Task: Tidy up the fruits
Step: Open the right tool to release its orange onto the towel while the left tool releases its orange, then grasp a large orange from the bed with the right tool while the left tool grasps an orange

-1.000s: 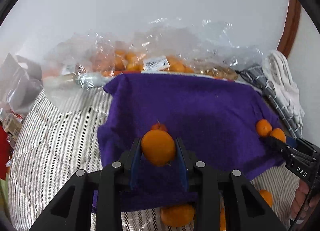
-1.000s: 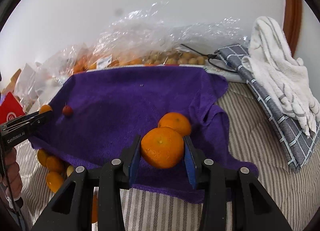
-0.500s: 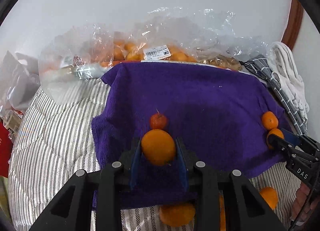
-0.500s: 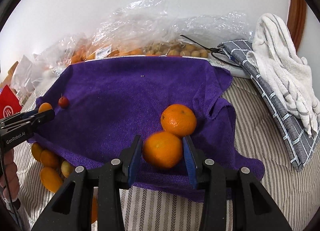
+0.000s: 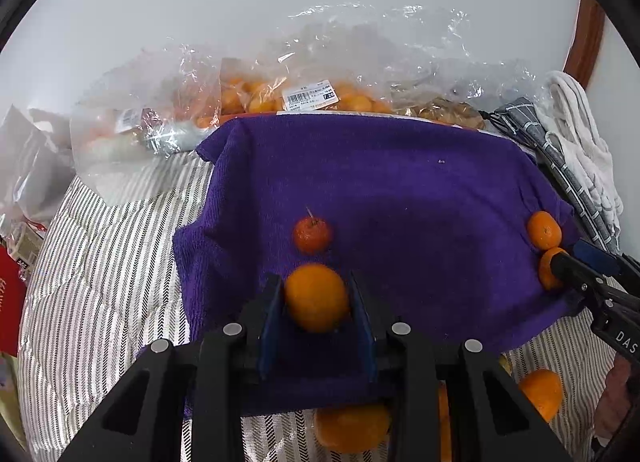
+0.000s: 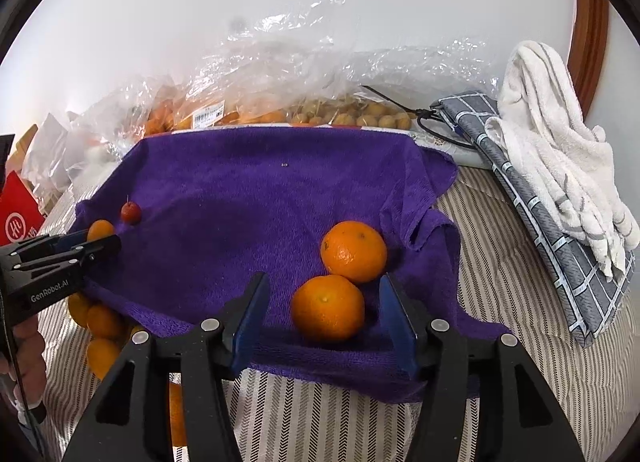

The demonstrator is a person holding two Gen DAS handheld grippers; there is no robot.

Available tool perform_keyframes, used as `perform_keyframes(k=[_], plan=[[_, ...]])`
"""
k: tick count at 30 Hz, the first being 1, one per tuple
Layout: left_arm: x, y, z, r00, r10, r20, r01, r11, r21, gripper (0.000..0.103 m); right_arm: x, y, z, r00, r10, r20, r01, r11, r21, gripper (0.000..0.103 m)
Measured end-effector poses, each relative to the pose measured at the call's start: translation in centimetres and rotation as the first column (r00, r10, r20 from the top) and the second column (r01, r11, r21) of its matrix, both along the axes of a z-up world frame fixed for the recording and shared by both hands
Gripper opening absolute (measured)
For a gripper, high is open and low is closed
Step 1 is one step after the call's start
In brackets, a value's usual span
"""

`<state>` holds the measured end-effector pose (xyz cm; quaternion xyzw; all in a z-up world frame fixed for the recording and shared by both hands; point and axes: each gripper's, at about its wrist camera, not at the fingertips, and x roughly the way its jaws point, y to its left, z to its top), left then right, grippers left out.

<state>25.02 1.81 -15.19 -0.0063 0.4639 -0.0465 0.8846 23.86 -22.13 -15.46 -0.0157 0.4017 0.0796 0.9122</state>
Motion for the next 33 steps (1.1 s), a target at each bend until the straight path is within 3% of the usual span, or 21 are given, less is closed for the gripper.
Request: perform_keyframes(k=[4, 20, 28, 33], plan=[[-0.1, 0.3, 0.4, 1.0, 0.004, 0.018, -0.004, 1.0, -0.025, 0.045, -0.2, -0.3, 0.4, 1.0, 0.003, 0.011, -0.004, 1.0, 0.029, 0.057], [-1.1, 1.2, 2.2, 0.984, 0.062, 0.168, -0.054, 0.997, -0.053, 0.046, -2.0, -0.3, 2.0, 0.993, 0.015, 0.118, -0.025, 0.996, 0.081, 0.057], [-2.5, -0.2, 2.9, 0.97, -0.025, 0.242, 0.031, 0.999, -0.021, 0.046, -3.3, -0.4, 3.4, 0.992, -0.005, 0.126, -0.013, 0.989, 0.146, 0.057], [-3.6, -1.0, 2.9, 0.962, -0.06, 0.267, 0.058, 0.998, 0.014, 0.046, -5.1, 0.1, 3.9, 0.994, 0.0, 0.113, -0.015, 0.992, 0.128, 0.057]])
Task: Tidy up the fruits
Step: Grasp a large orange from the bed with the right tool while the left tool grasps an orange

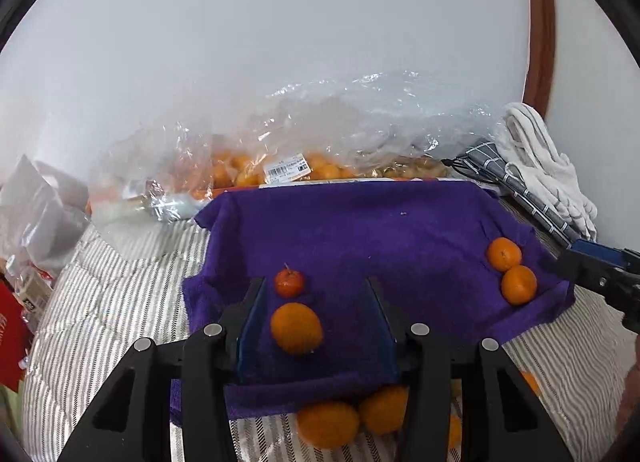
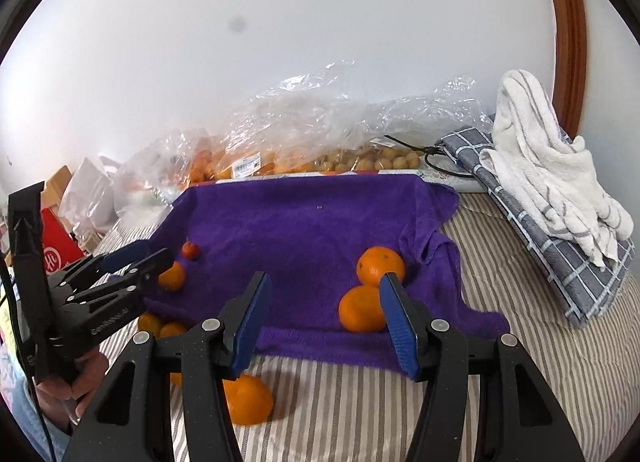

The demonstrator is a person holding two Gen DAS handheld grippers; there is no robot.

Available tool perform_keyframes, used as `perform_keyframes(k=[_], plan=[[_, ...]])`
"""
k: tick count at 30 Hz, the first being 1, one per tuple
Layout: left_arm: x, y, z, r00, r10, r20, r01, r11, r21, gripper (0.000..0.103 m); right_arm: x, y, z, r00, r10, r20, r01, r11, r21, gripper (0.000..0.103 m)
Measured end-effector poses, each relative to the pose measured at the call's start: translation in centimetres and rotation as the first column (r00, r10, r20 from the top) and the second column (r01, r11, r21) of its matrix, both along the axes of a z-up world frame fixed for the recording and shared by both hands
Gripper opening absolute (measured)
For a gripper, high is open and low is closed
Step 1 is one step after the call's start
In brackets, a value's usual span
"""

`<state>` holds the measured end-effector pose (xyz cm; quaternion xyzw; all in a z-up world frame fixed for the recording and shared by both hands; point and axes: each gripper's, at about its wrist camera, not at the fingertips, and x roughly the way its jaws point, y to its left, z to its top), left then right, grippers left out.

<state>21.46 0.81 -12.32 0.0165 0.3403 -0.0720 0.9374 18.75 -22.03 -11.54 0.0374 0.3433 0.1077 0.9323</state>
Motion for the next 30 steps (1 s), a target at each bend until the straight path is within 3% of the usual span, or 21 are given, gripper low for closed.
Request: perform_keyframes(k=[5, 9, 18, 30], plan=[[-0.9, 0.9, 0.1, 1.0, 0.02, -0.003, -0.02, 0.999, -0.05, 0.046, -1.7, 0.0, -0.6, 0.999, 0.007, -0.037, -0.008, 1.0, -0.012, 0.057], [-1.8, 2.3, -0.4, 0.998, 0.031, -0.052, -0.035, 0.995, -0.088, 0.046, -2.8, -0.1, -1.4, 0.998, 0.013, -0.062, -0.015, 0.999, -0.029, 0.057], [-5.1, 4.5, -1.1, 0.993, 0.034, -0.113, -0.045, 0.994, -0.096, 0.046, -4.6, 0.6, -3.3, 0.993, 0.062, -0.105, -0.063, 0.998, -0.01, 0.053], [-7.3, 5.5, -1.2, 0.993, 0.047, -0.111, -0.059, 0.992, -0.107, 0.046, -4.7, 3.7, -5.0, 0.97, 0.183, -0.158, -0.177, 0.983, 0.049, 0.053]])
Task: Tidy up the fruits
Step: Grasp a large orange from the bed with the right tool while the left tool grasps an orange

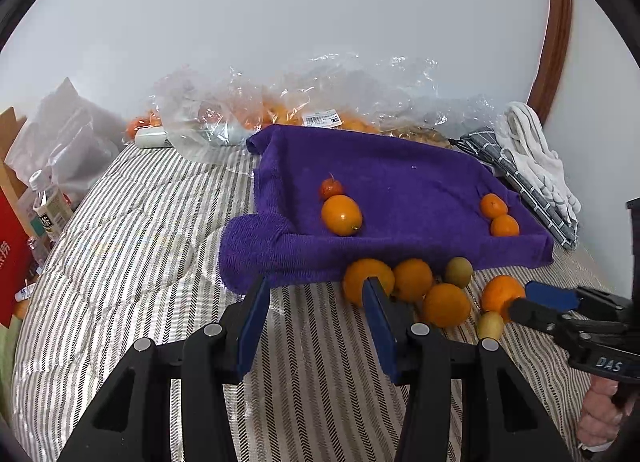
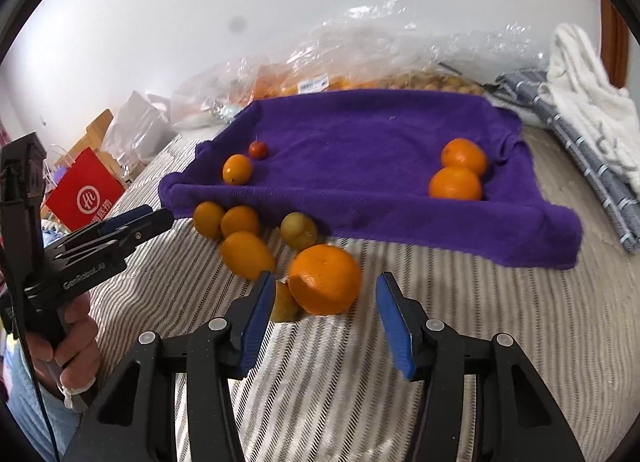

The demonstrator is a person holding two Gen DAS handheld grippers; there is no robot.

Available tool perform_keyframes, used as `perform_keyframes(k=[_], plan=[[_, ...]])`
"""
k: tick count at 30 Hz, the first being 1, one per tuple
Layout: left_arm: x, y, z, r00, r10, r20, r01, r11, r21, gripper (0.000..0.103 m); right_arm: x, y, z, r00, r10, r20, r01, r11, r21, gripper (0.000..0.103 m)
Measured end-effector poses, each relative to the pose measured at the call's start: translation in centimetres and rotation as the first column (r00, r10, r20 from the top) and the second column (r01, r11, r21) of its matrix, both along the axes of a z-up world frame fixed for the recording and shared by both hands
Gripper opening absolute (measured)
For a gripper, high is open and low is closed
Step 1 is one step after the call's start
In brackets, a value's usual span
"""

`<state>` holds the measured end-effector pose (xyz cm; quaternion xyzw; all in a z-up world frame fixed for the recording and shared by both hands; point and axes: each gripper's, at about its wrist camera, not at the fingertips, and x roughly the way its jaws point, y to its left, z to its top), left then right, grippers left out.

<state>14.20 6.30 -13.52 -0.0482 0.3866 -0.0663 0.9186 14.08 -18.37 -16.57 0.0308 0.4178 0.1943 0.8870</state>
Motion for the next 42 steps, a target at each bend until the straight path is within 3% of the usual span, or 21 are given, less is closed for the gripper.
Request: perform_keyframes(k=[5, 8, 11, 15, 20, 27, 33, 38, 41, 42], plan=[[0.2, 0.2, 0.0, 1.0, 0.01, -0.006, -0.01, 1.0, -0.007, 0.046, 1.5, 0.1, -1.0, 0.998, -0.008, -0.068, 0.013, 0.997, 0.074, 0.052], [0.2, 0.3, -0.1, 1.0, 0.013, -0.009, -0.013, 1.0, -0.011, 0.046, 1.9, 0.0, -1.1, 0.997, -0.027, -0.078, 0.033, 0.996, 0.084, 0.043], [0.2, 0.4, 0.0, 1.0, 0.016, -0.011, -0.017, 1.0, -0.016, 0.046, 1.8, -0.2, -1.1, 0.997, -0.028, -0.071, 0.034, 0.996, 0.086, 0.042], [0.4, 0.4, -0.3, 0.999, 0.025, -0.03, -0.025, 1.0, -0.01, 0.046, 1.1, -1.4, 0.0, 0.997, -0.077, -0.015, 0.077, 0.996, 0.046, 0.042], [0.9, 0.3, -1.1, 0.996, 0.033, -0.081, -0.034, 0.999, -0.013, 0.05, 0.2, -3.1, 0.9, 0.99, -0.125, 0.069, 0.131, 0.987, -0.091, 0.042], [1.5, 0.7, -2.0, 0.989, 0.06, -0.138, -0.062, 0.998, -0.015, 0.051, 0.9, -3.8, -0.5, 0.993, -0.111, 0.039, 0.115, 0.986, -0.122, 0.042], [1.7, 1.6, -2.4, 0.983, 0.075, -0.166, -0.086, 0.994, -0.062, 0.051, 1.3, -3.5, -1.3, 0.995, -0.099, 0.017, 0.101, 0.985, -0.14, 0.043], [1.9, 1.0, -2.4, 0.983, 0.031, -0.18, -0.042, 0.997, -0.057, 0.062, 1.9, -3.6, -1.6, 0.995, -0.099, -0.005, 0.098, 0.987, -0.123, 0.043], [1.8, 1.3, -2.2, 0.983, -0.001, -0.184, -0.022, 0.992, -0.124, 0.06, 2.1, -3.7, -1.7, 0.995, -0.097, -0.008, 0.096, 0.989, -0.115, 0.043], [1.6, 1.5, -2.0, 0.983, -0.047, -0.18, 0.009, 0.978, -0.207, 0.06, 2.1, -3.6, -1.7, 0.995, -0.095, -0.007, 0.093, 0.989, -0.116, 0.043]])
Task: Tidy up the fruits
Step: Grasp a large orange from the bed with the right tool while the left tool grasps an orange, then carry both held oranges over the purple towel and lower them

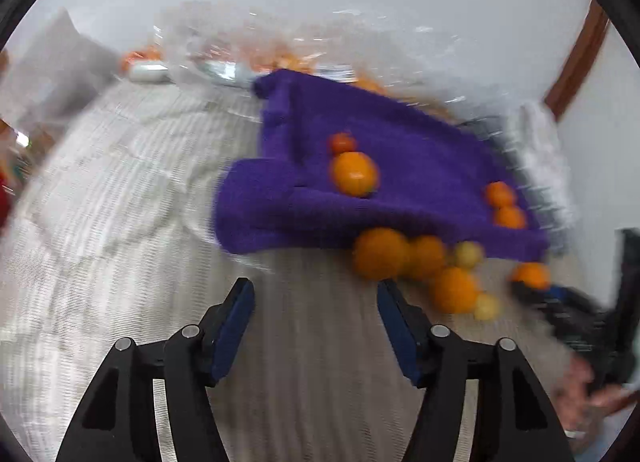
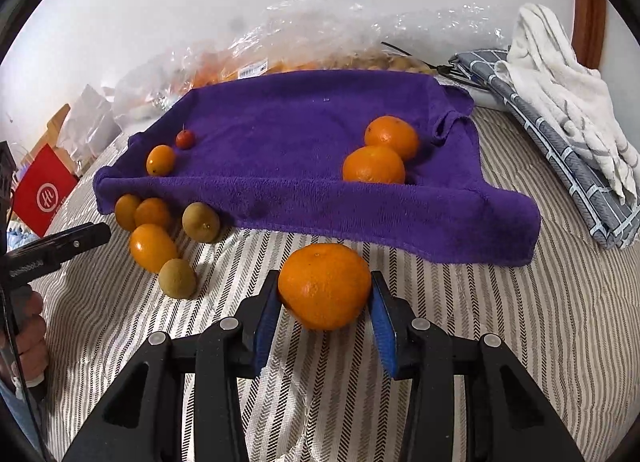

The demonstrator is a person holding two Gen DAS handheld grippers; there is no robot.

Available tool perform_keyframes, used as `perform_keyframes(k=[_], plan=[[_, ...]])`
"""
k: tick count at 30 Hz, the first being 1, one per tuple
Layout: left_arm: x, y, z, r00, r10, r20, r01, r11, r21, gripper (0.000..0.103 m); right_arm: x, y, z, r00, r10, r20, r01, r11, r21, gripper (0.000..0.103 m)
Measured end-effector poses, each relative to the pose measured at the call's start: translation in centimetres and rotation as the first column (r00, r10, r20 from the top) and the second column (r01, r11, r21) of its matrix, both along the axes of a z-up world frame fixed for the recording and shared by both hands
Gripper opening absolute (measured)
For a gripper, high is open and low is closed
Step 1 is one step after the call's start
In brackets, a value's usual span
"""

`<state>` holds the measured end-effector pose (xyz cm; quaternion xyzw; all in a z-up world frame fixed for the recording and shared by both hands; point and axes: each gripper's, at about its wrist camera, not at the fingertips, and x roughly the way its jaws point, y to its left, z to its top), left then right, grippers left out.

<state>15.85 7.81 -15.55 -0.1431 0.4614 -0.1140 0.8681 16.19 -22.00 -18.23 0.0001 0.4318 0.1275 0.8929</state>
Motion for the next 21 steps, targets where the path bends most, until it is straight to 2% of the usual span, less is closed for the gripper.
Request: perform_keyframes(k=[2, 5, 8, 12, 14, 17, 19, 21], plan=[[-0.3, 0.0, 0.5, 0.999, -0.021, 0.03, 0.023, 0.997, -0.071, 0.06, 0.0, -0.1, 0.0, 1.0, 0.0, 0.001, 0.0, 1.0, 0.004, 0.042], [-0.4, -1.1, 1.0, 0.996, -0.017, 0.083, 0.018, 1.0, -0.012, 0.06, 0.0, -0.2, 0.0, 1.0, -0.006, 0.0, 0.006, 1.0, 0.01, 0.042], [0.6, -2.1, 0.8, 0.998, -0.021, 0.059, 0.021, 1.0, 0.003, 0.051, 0.0, -0.3, 0.0, 1.0, -0.006, -0.002, 0.006, 1.0, 0.013, 0.042], [1.8, -3.1, 0.6, 0.999, -0.022, 0.027, 0.022, 1.0, 0.009, 0.047, 0.0, -0.3, 0.0, 1.0, -0.007, -0.003, 0.007, 1.0, 0.01, 0.042], [2.3, -3.1, 0.2, 1.0, -0.007, 0.007, 0.007, 1.0, -0.013, 0.041, -0.1, -0.2, 0.0, 1.0, -0.006, -0.002, 0.006, 1.0, 0.006, 0.042], [2.5, -3.0, -0.4, 1.0, 0.022, 0.008, -0.021, 0.999, -0.05, 0.041, -0.1, -0.3, 0.0, 1.0, -0.006, -0.004, 0.006, 1.0, 0.014, 0.042], [2.3, -2.6, -0.6, 1.0, 0.027, 0.01, -0.026, 0.998, -0.055, 0.033, 0.0, -0.4, 0.0, 1.0, -0.006, -0.005, 0.006, 1.0, 0.018, 0.042], [2.1, -2.0, -0.7, 1.0, 0.03, 0.006, -0.029, 0.996, -0.084, 0.033, 0.0, -0.4, 0.0, 1.0, -0.006, -0.006, 0.006, 1.0, 0.02, 0.042]])
